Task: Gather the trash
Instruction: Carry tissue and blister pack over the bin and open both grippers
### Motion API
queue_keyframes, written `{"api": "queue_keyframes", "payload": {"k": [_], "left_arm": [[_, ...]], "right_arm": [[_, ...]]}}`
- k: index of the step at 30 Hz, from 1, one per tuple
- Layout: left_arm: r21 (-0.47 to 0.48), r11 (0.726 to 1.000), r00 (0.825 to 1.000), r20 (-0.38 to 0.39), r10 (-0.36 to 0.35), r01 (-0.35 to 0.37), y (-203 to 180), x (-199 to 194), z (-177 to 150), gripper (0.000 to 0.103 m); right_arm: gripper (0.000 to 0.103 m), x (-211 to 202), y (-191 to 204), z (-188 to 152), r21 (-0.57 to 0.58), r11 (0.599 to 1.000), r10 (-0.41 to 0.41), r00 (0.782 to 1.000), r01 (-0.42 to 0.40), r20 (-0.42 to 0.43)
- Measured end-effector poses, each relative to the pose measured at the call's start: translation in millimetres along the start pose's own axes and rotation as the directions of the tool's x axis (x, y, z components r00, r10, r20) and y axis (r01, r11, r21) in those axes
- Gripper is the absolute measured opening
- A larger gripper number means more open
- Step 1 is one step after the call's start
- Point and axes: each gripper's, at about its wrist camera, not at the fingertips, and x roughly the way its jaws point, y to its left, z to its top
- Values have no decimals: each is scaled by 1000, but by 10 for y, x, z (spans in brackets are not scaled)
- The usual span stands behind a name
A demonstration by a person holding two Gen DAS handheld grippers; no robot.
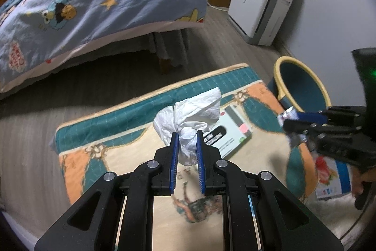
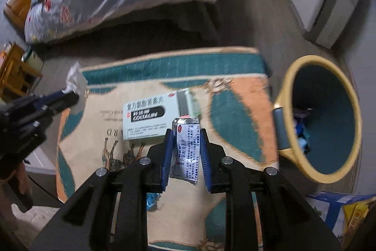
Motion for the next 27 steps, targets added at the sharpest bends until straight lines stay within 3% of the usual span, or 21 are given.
{"api": "queue_keyframes", "payload": {"k": [8,27], "left_arm": [[86,996,999,21,-28,26,-469,39,110,15],[257,961,994,17,-109,101,-1684,429,283,15]], "right_arm": [[22,-410,-465,-59,120,993,4,993,-18,114],[22,-568,-1529,-70,225,974,-70,987,36,147]]}}
